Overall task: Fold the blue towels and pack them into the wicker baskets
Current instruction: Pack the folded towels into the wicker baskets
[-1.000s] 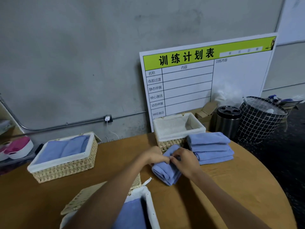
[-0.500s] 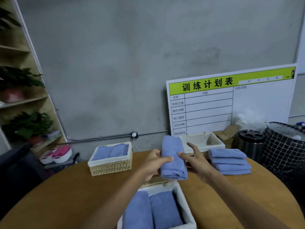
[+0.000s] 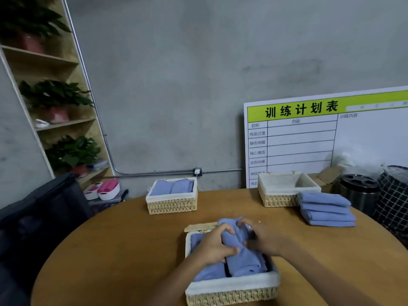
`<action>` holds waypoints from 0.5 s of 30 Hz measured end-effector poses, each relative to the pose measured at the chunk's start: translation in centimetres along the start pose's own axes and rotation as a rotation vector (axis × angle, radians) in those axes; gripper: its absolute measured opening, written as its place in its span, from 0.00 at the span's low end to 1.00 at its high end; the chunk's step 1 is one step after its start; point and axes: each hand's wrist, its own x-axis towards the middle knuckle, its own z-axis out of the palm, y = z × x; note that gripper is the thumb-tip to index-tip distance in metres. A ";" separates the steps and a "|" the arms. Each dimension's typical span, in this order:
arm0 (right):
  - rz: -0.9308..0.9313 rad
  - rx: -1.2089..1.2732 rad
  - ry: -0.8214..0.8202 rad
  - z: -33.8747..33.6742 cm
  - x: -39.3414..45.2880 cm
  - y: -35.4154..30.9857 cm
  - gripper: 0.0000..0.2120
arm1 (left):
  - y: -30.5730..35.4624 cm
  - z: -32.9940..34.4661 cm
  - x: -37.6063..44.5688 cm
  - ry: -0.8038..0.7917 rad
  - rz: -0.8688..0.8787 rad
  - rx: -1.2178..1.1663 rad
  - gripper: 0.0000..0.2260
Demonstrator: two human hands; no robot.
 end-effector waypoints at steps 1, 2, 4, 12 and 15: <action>-0.002 -0.048 -0.002 0.4 0.3 0.1 0.24 | -0.2 0.3 0.4 0.009 0.010 0.038 0.15; 0.003 -0.090 -0.007 0.6 0.4 0.0 0.25 | -0.4 0.6 0.8 0.009 0.021 0.067 0.16; 0.026 -0.148 -0.025 1.2 0.6 -0.5 0.28 | -0.5 0.8 1.3 -0.025 0.027 0.099 0.17; 0.040 -0.112 -0.071 0.3 1.4 0.1 0.27 | 0.0 -0.7 2.5 -0.138 -0.078 0.072 0.18; 0.043 -0.157 -0.087 1.1 1.3 0.0 0.27 | 0.2 -0.5 2.7 -0.186 -0.090 0.121 0.18</action>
